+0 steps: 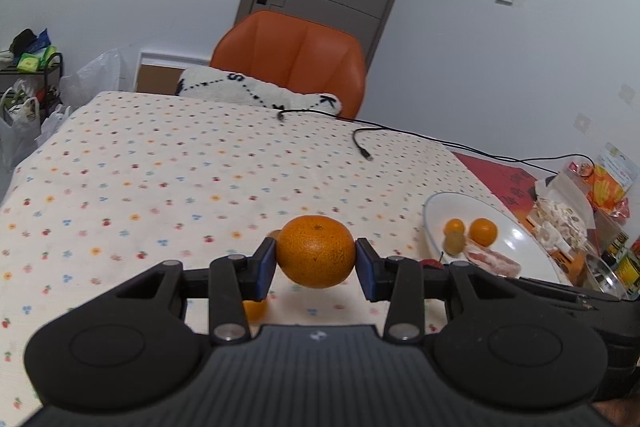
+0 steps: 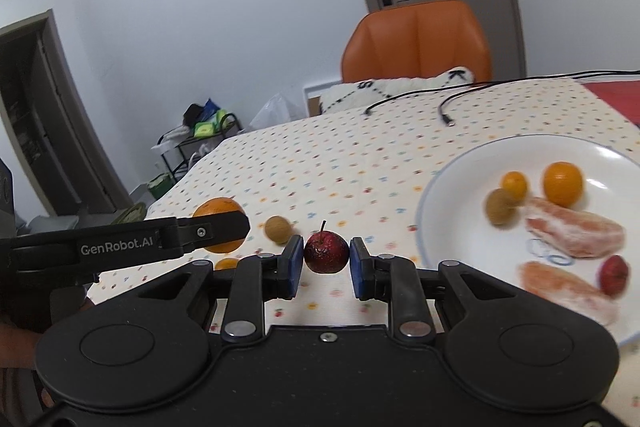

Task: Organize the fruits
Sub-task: 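Carry the orange in the left tool while the right tool carries the plum to the plate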

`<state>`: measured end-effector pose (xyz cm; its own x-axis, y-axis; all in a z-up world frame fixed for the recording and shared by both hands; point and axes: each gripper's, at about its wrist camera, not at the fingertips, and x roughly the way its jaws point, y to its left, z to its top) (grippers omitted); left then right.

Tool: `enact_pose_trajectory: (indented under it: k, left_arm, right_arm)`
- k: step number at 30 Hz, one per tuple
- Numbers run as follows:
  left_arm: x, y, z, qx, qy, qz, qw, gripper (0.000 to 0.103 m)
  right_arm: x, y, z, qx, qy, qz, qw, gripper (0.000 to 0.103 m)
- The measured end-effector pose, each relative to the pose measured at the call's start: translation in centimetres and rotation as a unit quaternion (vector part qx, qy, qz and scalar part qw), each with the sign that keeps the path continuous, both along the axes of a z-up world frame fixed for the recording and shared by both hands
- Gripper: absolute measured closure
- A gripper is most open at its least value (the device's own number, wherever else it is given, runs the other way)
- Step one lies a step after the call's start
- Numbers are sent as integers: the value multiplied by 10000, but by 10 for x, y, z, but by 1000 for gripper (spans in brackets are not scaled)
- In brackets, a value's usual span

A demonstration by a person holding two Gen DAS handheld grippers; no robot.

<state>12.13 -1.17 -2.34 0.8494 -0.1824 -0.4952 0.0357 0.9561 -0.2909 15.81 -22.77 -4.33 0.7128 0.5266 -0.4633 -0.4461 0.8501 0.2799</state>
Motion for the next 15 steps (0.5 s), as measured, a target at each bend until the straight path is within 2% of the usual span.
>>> enact_pose_trajectory:
  k: [15]
  left_arm:
    - [3,-42,6,75,-104,-450,9989,62]
  right_arm:
    - [-12,-45,4,81,-81,-486,9988,80]
